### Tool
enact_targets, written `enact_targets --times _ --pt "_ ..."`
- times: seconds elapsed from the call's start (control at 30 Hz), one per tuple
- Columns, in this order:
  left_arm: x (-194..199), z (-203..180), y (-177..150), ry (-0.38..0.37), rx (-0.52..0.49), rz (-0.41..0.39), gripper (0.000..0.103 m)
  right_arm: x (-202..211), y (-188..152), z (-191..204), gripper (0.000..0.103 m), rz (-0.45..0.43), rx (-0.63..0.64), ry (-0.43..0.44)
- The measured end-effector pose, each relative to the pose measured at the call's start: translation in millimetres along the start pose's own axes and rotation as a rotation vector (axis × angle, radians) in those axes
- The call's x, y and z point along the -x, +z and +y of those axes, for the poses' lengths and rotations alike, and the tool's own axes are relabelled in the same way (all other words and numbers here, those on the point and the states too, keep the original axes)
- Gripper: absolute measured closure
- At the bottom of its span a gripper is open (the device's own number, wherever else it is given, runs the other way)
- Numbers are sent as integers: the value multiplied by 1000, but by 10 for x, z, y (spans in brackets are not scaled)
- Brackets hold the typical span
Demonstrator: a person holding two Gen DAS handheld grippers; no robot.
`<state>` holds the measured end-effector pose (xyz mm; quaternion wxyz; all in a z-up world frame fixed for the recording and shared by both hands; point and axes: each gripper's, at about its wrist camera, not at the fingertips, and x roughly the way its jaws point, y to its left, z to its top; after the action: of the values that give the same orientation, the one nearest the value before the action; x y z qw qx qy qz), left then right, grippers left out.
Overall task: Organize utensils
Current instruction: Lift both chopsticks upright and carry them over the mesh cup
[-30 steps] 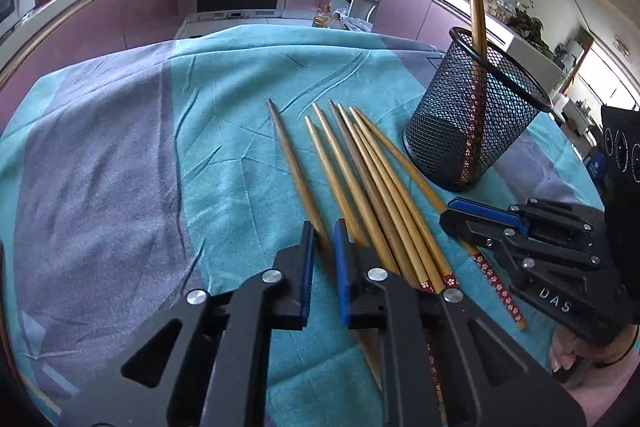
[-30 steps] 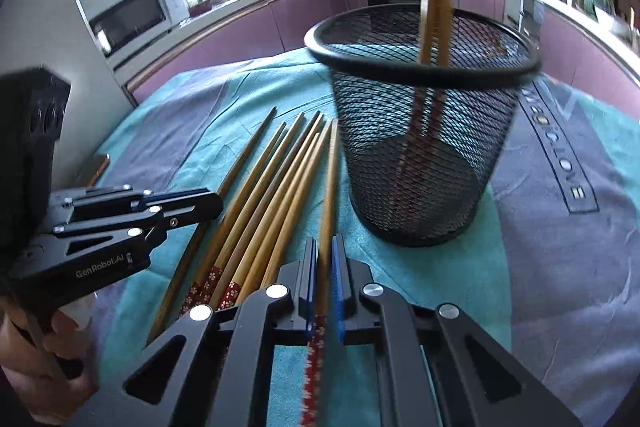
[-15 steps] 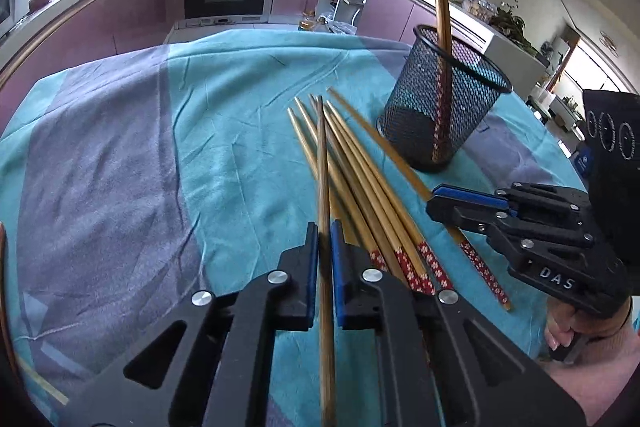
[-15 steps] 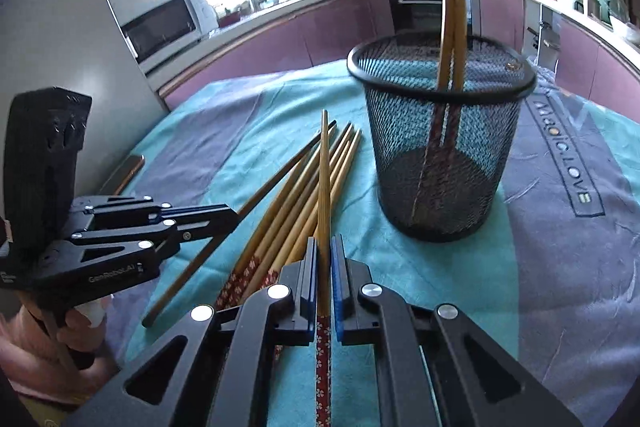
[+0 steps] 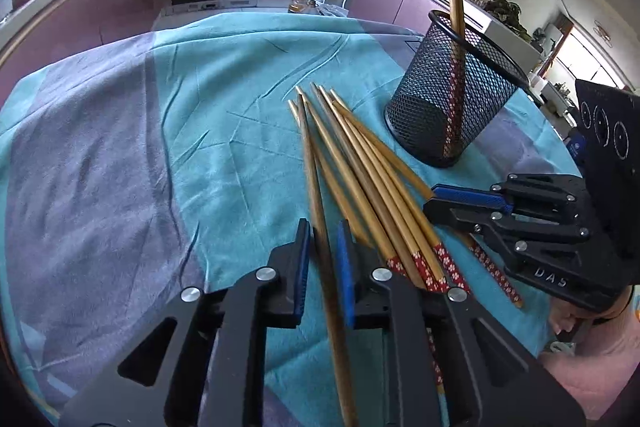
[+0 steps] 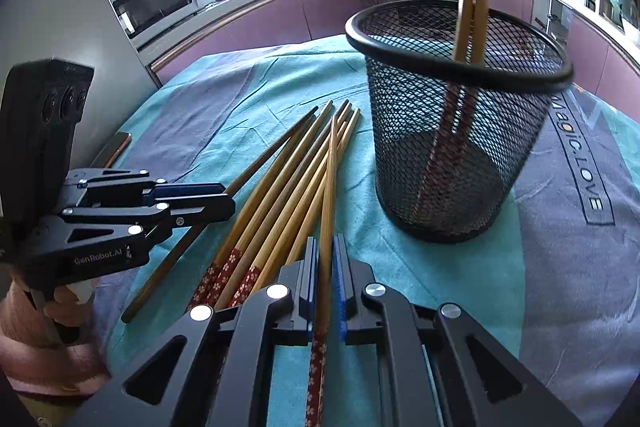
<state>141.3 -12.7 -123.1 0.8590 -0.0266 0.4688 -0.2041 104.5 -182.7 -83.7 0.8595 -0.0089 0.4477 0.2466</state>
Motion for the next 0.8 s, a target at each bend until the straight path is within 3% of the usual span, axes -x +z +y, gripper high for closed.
enact_targets --times 0.3,0.8 --pt "10 -54 63 45 1 -12 96 146 -11 -10 97 -46 -8 22" --pt "958 -409 207 -71 -79 -240 96 954 58 -8 97 -258 23 62"
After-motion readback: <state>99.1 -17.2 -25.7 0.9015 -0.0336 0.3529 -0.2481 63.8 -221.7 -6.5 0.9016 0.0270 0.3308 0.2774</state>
